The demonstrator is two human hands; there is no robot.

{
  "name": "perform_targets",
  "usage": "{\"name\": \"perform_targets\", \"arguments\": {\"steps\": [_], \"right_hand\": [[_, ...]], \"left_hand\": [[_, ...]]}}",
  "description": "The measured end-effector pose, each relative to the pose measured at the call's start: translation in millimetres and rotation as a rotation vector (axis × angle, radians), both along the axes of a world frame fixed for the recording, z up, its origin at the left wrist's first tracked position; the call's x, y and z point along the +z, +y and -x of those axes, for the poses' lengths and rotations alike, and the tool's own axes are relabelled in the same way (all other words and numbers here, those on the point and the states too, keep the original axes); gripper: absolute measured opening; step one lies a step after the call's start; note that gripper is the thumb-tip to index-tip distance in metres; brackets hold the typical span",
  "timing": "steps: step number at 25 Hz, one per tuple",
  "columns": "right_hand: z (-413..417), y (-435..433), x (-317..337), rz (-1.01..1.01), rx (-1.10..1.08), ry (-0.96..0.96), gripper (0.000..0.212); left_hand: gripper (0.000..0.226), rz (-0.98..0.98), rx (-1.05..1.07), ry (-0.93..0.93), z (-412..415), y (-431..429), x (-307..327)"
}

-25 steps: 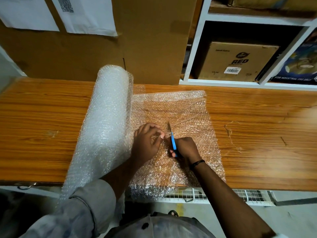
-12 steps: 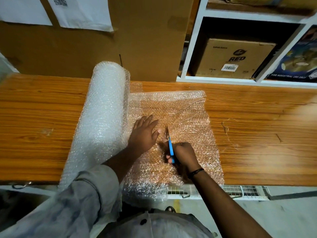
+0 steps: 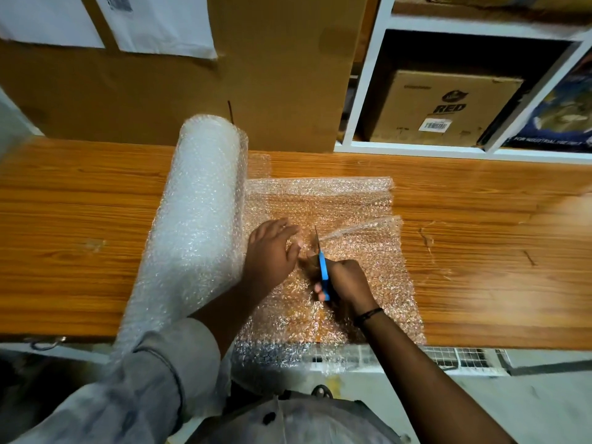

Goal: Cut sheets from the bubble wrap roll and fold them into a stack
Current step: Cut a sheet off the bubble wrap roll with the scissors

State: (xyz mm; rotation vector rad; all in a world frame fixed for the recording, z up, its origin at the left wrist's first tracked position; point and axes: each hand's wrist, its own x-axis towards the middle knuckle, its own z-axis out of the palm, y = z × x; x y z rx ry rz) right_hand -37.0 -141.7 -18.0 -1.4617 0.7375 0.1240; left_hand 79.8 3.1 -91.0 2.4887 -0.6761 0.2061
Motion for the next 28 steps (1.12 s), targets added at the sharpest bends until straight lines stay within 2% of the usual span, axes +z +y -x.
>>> {"name": "perform_targets", "arguments": {"steps": [5, 9, 19, 25, 28], "right_hand": [[0, 4, -3, -0.013, 0.013, 0.003, 0.050], [-12, 2, 1, 0.049, 0.005, 0.004, 0.047], [-21, -2, -4, 0.206, 0.051, 0.054, 0.037], [-26, 0, 4, 0.121, 0.027, 0.063, 0.031], [-32, 0, 8, 0.073, -0.001, 0.041, 0.039]], "left_hand": [[0.030, -0.056, -0.046, 0.013, -28, -12, 7], [0.021, 0.045, -0.051, 0.008, -26, -10, -4], [0.016, 0.113, -0.043, 0.000, -23, -9, -5], [0.012, 0.140, -0.057, -0.029, -21, -9, -2], [0.013, 0.152, -0.058, -0.054, -21, -9, -2]]}}
